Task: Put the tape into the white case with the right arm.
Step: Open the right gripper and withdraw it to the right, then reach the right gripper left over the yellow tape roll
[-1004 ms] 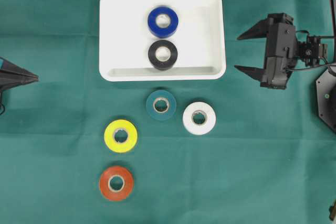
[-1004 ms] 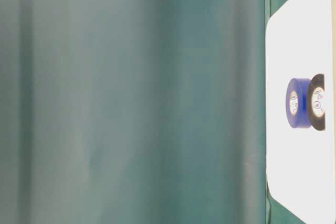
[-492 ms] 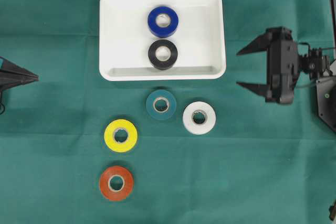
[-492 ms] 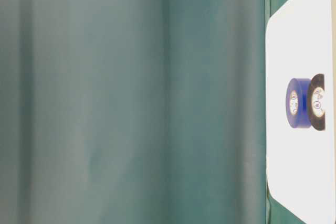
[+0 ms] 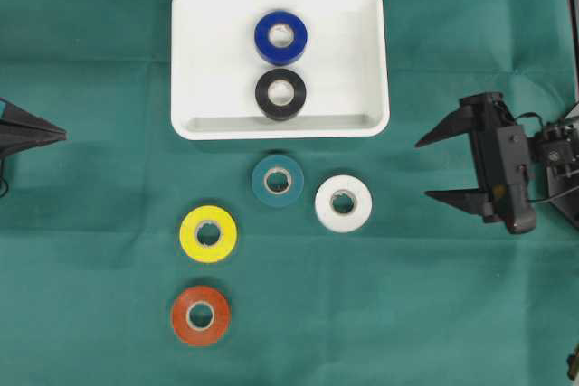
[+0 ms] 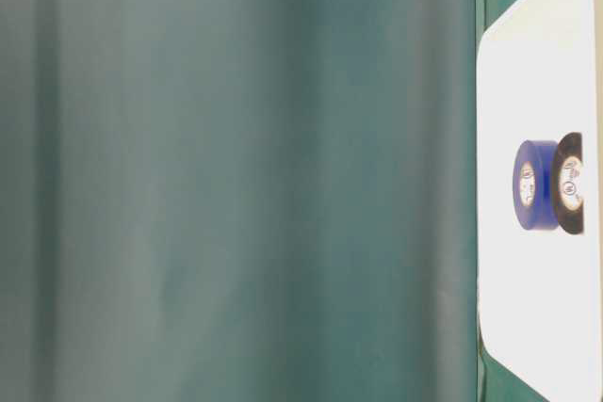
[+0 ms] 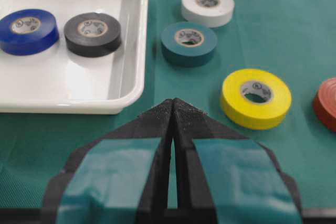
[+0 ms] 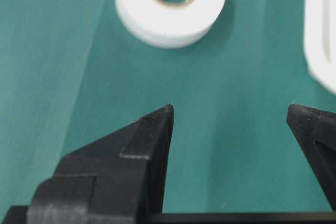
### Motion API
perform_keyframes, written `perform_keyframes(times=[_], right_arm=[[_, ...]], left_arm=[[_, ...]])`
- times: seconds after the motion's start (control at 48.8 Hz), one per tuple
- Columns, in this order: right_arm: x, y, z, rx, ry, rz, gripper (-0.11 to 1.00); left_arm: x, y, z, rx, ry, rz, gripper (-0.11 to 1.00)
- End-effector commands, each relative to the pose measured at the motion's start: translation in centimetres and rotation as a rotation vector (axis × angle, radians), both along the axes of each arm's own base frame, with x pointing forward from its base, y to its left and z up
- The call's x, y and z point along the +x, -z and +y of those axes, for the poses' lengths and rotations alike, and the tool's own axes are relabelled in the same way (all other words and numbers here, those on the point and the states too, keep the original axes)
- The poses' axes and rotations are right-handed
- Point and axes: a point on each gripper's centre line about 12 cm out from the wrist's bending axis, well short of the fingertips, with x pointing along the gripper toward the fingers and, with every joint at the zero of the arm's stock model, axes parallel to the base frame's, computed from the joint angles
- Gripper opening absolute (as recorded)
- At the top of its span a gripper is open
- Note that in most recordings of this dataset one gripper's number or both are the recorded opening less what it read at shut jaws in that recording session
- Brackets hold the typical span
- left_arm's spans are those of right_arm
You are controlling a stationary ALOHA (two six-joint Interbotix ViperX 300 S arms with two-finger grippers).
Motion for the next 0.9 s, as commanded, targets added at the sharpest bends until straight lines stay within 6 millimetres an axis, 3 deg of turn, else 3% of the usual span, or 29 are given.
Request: perform_keyframes(times=[0.0,0.43,0.881], right_arm=[[-0.2,-0.5,0.1,0.014,0.005,-0.026,0.69],[-0.6,-0.7,0.6,0.021,-0.012,-0.042,0.56],[1.0,-1.5,0.7,0.023,-0.015,-0.056,0.56]], left_arm=[[0.1,-0.4,0.0,0.002,-0.001,-0.008,0.00],[0.1,-0.4,0.0,0.000,0.000,-0.008,0.00],[0.1,-0.4,0.0,0.000,0.000,-0.008,0.00]])
